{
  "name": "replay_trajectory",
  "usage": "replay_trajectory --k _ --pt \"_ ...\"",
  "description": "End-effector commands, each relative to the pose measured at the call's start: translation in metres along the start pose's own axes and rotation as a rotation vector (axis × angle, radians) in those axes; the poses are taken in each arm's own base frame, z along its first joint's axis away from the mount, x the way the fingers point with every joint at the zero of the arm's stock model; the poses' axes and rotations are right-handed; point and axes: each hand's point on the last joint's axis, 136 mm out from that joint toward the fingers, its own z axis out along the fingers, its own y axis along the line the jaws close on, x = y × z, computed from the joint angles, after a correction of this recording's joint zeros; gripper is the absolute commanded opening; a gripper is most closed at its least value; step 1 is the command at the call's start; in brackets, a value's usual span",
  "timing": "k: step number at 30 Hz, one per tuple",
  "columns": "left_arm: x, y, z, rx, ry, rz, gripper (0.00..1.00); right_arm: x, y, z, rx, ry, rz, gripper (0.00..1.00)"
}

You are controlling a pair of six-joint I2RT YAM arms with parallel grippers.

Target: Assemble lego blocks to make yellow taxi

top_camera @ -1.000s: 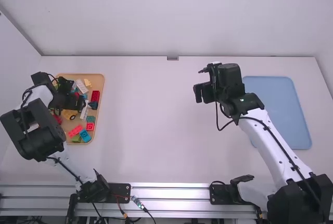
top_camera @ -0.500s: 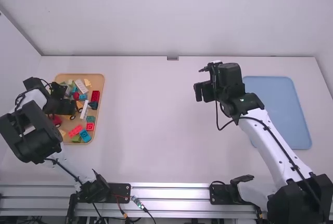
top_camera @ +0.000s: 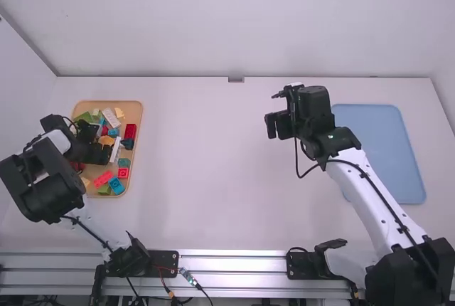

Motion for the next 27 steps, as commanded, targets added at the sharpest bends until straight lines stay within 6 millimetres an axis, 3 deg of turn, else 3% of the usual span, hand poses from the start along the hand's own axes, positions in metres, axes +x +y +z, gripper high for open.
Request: replay_trajectory --k 1,7,20,27 --pt "0.003 -0.006 0.005 0.022 0.01 0.017 0.89 -0.013 0.0 -0.005 0.004 -0.029 -0.002 0.99" --pt "-0.001 -0.012 0.005 0.044 -0.008 0.108 0.96 -0.014 0.0 -0.005 0.003 -0.03 -0.001 0.99" --pt "0.004 -0.02 0.019 0.046 -0.052 0.167 0.88 -0.015 0.0 -0.005 0.003 -0.037 -0.003 0.99" --pt "-0.005 -0.014 0.019 0.021 -0.089 0.133 0.87 -0.014 0.0 -0.005 0.003 -0.033 -0.002 0.99"
